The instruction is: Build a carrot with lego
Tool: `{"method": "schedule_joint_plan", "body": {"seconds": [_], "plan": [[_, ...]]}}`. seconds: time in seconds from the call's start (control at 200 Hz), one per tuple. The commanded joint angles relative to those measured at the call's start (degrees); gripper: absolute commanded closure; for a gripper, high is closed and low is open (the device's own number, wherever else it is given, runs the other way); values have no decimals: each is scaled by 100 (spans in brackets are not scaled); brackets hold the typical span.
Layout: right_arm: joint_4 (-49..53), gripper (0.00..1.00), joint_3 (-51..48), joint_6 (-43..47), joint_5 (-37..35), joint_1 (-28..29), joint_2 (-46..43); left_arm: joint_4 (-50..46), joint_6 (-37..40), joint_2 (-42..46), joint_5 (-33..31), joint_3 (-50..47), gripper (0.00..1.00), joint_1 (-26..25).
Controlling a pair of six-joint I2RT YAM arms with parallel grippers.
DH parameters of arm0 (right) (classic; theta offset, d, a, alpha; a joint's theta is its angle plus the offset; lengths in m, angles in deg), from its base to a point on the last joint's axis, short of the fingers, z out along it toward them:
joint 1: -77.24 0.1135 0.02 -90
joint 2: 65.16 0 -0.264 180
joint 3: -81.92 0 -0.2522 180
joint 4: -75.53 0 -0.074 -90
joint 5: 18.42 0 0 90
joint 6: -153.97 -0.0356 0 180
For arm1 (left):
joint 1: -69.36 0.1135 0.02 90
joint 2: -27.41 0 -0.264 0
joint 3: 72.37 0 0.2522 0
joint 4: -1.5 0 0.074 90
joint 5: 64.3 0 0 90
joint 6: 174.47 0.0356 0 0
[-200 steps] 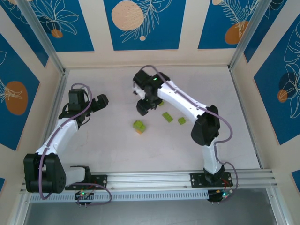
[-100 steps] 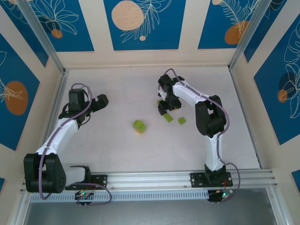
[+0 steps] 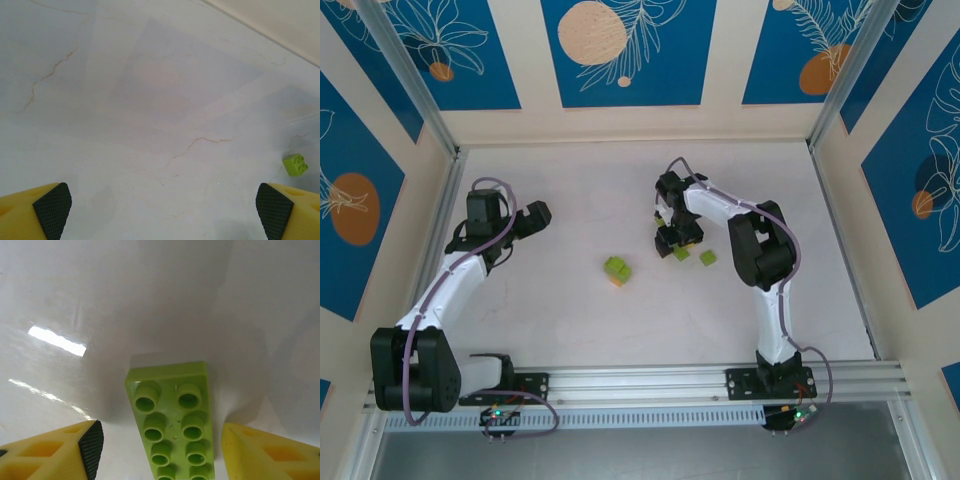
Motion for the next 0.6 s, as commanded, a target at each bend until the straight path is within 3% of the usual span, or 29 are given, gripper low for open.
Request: {"method": "schedule_joint_plan", "body": {"seconds": [0.0,0.26,0.595], "plan": [[-8,36,-49,66,59,39,88,14,62,72,-14,88,3,64],[-30,45,-65,13,-26,64,136,20,64,57,-4,84,3,64],[-48,64,-93,-116,-40,81,112,32,62,67,4,79,3,64]]}}
